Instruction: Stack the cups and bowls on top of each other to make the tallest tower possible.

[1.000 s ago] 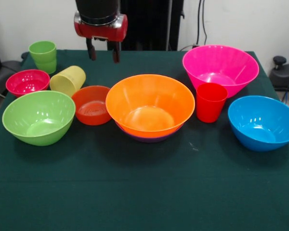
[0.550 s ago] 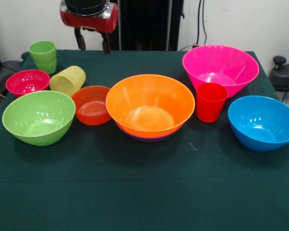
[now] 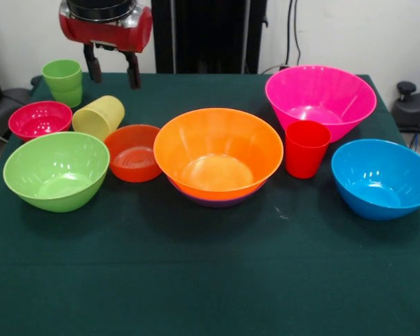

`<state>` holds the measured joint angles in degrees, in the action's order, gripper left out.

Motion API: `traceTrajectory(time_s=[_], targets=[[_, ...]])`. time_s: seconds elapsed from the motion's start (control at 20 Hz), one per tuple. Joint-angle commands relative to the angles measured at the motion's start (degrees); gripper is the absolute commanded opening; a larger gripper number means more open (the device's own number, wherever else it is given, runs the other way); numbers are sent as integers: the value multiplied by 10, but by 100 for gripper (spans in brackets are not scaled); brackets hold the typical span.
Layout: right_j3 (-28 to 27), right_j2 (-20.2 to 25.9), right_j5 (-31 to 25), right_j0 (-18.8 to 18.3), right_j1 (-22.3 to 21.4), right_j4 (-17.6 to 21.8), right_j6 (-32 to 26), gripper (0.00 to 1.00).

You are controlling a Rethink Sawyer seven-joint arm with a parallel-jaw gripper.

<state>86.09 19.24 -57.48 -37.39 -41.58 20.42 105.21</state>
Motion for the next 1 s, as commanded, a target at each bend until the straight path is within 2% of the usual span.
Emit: traceTrajectory(time_s=[0.05, 0.55, 1.0], targets=[[-34, 47, -21, -8, 48, 6, -96, 100], [-51, 56, -35, -22, 59, 11, -111, 100], [-38, 56, -13, -20, 62, 15, -89, 100]])
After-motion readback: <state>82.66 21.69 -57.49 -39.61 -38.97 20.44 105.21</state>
